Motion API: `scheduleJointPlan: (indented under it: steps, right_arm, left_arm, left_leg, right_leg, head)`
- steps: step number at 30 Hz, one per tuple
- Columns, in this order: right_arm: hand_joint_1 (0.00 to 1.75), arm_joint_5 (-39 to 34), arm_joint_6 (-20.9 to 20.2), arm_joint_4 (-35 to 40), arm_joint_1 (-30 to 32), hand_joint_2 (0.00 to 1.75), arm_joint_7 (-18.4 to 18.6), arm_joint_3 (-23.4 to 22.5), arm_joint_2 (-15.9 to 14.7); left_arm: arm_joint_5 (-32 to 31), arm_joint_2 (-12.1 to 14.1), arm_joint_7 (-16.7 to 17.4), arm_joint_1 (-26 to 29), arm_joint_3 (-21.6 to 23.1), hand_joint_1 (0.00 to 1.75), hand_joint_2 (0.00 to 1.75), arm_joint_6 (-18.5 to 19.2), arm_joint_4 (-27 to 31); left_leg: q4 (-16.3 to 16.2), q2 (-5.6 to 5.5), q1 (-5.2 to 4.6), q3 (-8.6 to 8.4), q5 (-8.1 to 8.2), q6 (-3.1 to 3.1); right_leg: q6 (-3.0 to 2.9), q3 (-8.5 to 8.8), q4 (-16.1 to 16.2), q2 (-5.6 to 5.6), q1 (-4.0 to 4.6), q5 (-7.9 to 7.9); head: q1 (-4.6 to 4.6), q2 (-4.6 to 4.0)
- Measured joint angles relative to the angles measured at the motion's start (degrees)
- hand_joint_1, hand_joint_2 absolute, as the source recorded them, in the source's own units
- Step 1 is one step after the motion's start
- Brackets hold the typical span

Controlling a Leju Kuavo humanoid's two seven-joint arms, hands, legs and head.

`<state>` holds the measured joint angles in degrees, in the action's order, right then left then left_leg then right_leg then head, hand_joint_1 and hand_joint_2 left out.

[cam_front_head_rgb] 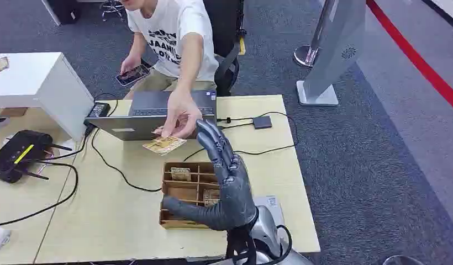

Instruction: Pass the card to the sensor for recognition and then transmit it.

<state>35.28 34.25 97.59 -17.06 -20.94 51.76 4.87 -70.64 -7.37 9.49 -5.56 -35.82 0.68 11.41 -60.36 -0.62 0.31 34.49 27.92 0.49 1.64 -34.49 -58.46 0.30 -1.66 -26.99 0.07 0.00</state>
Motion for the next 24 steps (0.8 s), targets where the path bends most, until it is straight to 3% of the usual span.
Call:
scheduleJointPlan:
  steps: [3, 8, 10, 16, 24]
  right_arm:
    - [0.00, 2.63, 0.35, -0.26, -0.40, 1.75, 1.62, 0.26, 0.00]
    - [0.00, 23.88, 0.37, -5.82, -5.00, 1.75, 11.70, 0.85, 0.00]
    - [0.00, 28.73, -0.07, -8.62, -7.54, 1.75, 13.90, 0.85, 0.00]
    - [0.00, 35.15, -4.09, -16.27, -14.74, 1.75, 18.25, 0.66, -0.04]
    - [0.00, 36.24, -5.03, -22.82, -18.54, 1.75, 19.34, 0.48, -0.37]
  left_arm:
    - [-0.33, 0.00, 0.00, -0.02, 0.00, 0.00, 0.00, 0.11, 0.00]
    - [-2.38, 0.00, 0.39, -0.90, 0.22, 0.00, 0.00, 1.92, 0.00]
    - [-2.93, 0.00, 0.70, -1.31, 0.53, 0.00, 0.00, 2.45, 0.00]
    - [-3.76, 0.00, 1.05, -2.04, 1.51, 0.00, 0.00, 3.43, 0.00]
    - [-3.87, 0.00, 1.05, -2.11, 1.95, 0.00, 0.00, 3.52, 0.00]
  left_leg:
    - [0.00, 0.00, 0.00, 0.00, 0.00, 0.00]
    - [0.00, 0.00, 0.00, -0.01, -0.04, 0.00]
    - [0.00, 0.01, 0.00, -0.02, -0.07, -0.04]
    - [0.00, 0.01, 0.00, -0.03, -0.12, -0.05]
    - [0.00, 0.01, 0.00, -0.01, -0.12, -0.06]
  right_leg:
    - [0.00, 0.00, 0.00, 0.01, 0.00, 0.00]
    - [-0.03, 0.01, -0.01, 0.00, 0.00, 0.04]
    - [-0.05, 0.01, -0.01, 0.01, 0.00, 0.08]
    - [-0.12, 0.00, -0.02, 0.01, 0.00, 0.16]
    - [-0.12, -0.03, -0.02, 0.01, 0.01, 0.15]
  head:
    - [0.00, 0.00]
    - [0.00, 0.00]
    - [-0.02, 0.00]
    - [-0.02, 0.00]
    - [0.00, 0.00]
